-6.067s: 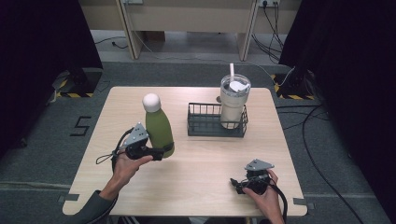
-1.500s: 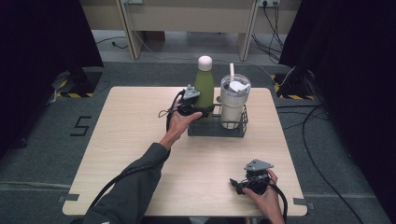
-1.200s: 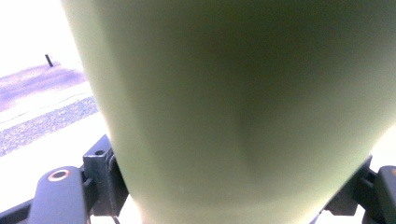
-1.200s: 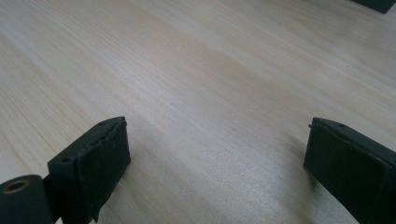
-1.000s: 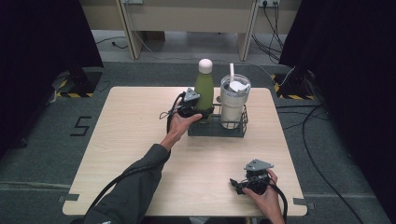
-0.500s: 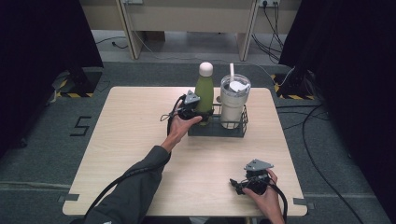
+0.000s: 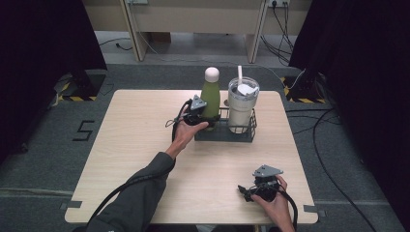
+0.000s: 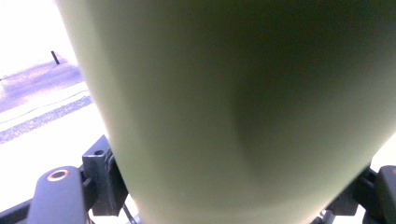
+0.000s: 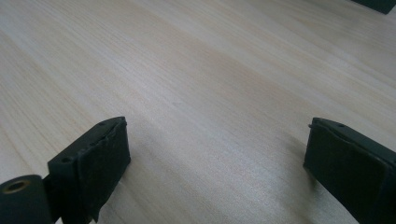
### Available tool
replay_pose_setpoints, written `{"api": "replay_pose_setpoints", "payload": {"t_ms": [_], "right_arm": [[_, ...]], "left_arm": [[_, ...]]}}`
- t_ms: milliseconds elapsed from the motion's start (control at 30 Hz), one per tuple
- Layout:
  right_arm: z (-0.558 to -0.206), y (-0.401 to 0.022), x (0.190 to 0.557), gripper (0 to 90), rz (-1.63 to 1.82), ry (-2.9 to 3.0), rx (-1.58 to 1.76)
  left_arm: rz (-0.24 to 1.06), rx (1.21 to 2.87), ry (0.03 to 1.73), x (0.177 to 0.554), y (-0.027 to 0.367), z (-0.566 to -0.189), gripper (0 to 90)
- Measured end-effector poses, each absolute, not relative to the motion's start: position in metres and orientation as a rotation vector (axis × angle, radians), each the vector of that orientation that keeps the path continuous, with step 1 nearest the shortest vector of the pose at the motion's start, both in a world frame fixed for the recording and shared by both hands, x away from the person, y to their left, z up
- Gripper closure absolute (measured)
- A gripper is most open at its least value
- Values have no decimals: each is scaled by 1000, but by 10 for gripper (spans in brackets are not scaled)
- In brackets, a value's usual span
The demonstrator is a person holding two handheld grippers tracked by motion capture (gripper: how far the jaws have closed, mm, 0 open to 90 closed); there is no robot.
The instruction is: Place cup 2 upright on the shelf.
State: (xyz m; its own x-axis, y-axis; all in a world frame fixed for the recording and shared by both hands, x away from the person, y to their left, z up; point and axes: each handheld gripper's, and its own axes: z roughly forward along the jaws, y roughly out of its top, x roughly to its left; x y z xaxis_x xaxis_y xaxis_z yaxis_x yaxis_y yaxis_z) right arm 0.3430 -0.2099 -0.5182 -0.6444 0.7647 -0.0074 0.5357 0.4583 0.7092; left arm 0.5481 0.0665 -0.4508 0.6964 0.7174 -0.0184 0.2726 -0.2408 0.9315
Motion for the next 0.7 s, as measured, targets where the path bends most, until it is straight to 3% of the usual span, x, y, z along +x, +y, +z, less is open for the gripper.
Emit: {"api": "replay_pose_setpoints", "payload": {"t_ms": [700], "right_arm": [[-518, -210, 343, 71, 988, 2388, 1109]], "left_arm": [[522, 1776, 793, 544, 64, -447, 146]]}}
